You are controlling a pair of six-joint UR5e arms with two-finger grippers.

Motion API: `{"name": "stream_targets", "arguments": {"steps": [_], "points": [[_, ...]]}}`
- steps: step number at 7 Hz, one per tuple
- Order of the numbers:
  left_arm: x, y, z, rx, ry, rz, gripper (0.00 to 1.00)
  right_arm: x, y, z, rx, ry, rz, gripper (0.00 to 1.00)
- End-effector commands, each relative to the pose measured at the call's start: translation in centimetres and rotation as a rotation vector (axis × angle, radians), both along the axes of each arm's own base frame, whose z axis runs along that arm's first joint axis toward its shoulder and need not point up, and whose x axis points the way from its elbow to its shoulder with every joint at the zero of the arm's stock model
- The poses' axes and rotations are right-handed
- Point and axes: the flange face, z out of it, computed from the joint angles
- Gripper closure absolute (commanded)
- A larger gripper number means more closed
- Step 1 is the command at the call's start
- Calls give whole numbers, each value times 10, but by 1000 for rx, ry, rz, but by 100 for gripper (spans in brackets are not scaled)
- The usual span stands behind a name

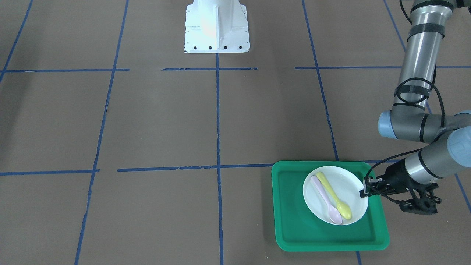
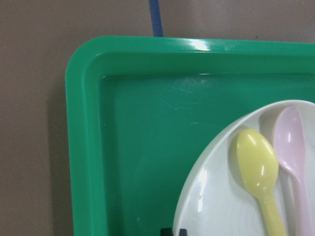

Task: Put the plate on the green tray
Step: 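Carry the plate over the green tray and lower it inside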

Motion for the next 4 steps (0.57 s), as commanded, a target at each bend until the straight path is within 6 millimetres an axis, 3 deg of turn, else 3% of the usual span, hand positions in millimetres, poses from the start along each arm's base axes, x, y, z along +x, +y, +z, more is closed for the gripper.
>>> {"name": "stream_targets", "arguments": {"steps": [1, 4], "points": [[8, 0, 1, 18, -11, -58, 100, 0, 0, 0, 0, 0, 0, 0], [18, 4, 3, 29, 1, -88, 100, 0, 0, 0, 0, 0, 0, 0]]}}
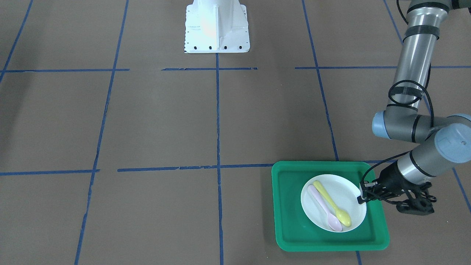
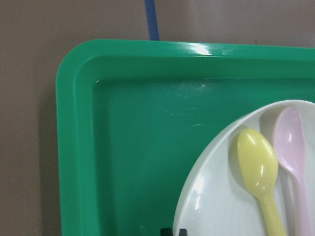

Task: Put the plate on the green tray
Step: 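Open the left gripper to release the plate on the tray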

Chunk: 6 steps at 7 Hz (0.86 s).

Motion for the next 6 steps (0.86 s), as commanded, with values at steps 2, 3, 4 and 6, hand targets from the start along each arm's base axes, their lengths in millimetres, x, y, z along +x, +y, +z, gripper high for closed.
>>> {"name": "stream_targets", "arguments": {"steps": [2, 3, 4, 6], "points": [[3, 2, 1, 10, 5, -4, 34, 0, 0, 0, 0, 0, 0, 0], [2, 4, 1, 22, 12, -4, 0, 0, 0, 0, 0, 0, 0, 0], [0, 6, 5, 20, 15, 1, 0, 0, 0, 0, 0, 0, 0, 0], [-39, 54, 45, 1, 34, 32, 0, 0, 0, 0, 0, 0, 0, 0]]}}
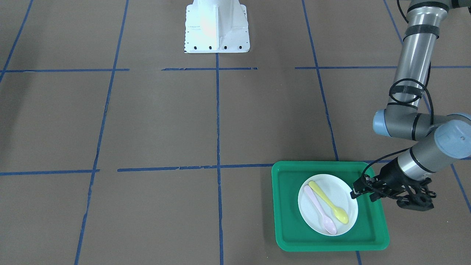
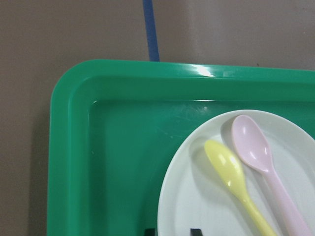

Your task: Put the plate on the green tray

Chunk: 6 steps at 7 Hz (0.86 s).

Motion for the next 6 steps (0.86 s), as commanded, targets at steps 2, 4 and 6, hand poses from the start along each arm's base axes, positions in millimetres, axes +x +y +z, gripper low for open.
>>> {"name": "stream_targets", "arguments": {"steps": [2, 4, 6], "points": [[-92, 100, 61, -135, 84, 106, 0, 0, 0, 0, 0, 0, 0, 0], [-161, 208, 121, -210, 101, 143, 0, 0, -1, -1, 2, 0, 1, 0], [-211, 327, 181, -239, 40, 179, 0, 0, -1, -1, 3, 0, 0, 0]]}}
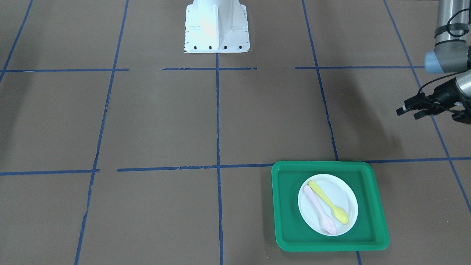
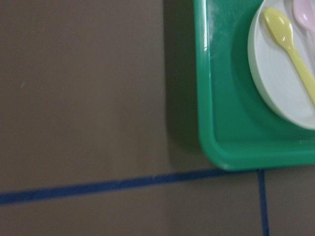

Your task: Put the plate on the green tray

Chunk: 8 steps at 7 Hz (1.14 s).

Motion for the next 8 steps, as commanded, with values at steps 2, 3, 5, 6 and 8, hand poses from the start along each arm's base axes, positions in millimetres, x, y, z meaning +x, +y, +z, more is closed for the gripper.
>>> {"name": "stream_targets", "arguments": {"steps": [2, 3, 5, 6, 8], "points": [[-42, 84, 59, 77, -118, 37, 0, 0, 0, -1, 2, 0, 0, 0], [-45, 87, 69, 92, -145, 59, 0, 0, 0, -1, 2, 0, 0, 0], [-79, 77, 90, 118, -246, 81, 0, 0, 0, 0, 0, 0, 0, 0], [-104, 76, 99, 105, -277, 62, 0, 0, 0, 0, -1, 0, 1, 0], [-138, 29, 87, 24, -325, 5, 0, 0, 0, 0, 0, 0, 0, 0]]}}
